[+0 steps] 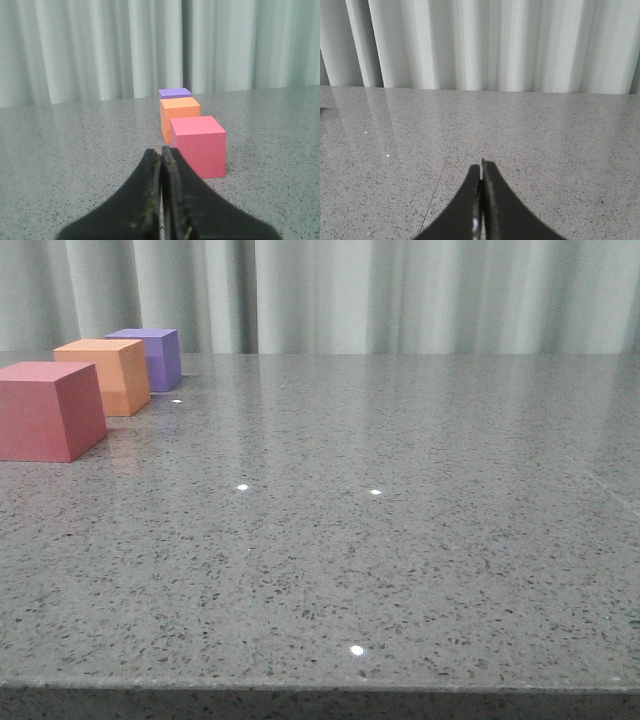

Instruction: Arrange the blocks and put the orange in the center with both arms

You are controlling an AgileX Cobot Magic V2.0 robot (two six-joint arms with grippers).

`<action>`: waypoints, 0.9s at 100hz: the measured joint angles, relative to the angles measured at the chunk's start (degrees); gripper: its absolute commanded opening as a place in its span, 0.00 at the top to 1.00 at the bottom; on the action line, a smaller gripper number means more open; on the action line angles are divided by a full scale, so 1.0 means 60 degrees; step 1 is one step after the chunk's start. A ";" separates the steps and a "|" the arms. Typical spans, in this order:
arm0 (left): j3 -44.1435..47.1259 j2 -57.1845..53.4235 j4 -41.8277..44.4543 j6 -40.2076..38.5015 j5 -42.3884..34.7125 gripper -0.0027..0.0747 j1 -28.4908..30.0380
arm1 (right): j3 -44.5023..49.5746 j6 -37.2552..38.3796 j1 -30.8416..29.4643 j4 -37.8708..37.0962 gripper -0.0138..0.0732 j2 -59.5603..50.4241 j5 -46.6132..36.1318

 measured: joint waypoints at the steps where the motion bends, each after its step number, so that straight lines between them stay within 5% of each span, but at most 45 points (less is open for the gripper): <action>1: 0.0000 0.0000 0.0000 0.0000 0.0000 0.99 0.0000 | 0.0000 0.0000 0.0000 0.0000 0.97 0.0000 0.0000; 64: 0.0000 0.0000 0.0000 0.0000 0.0000 0.99 0.0000 | 0.0082 -0.0022 -0.0025 0.0067 0.97 0.0000 0.0000; 90: 0.0000 0.0000 0.0000 0.0000 0.0000 0.99 0.0000 | 0.0949 -0.2233 -0.1344 0.2519 0.97 -0.0091 -0.0866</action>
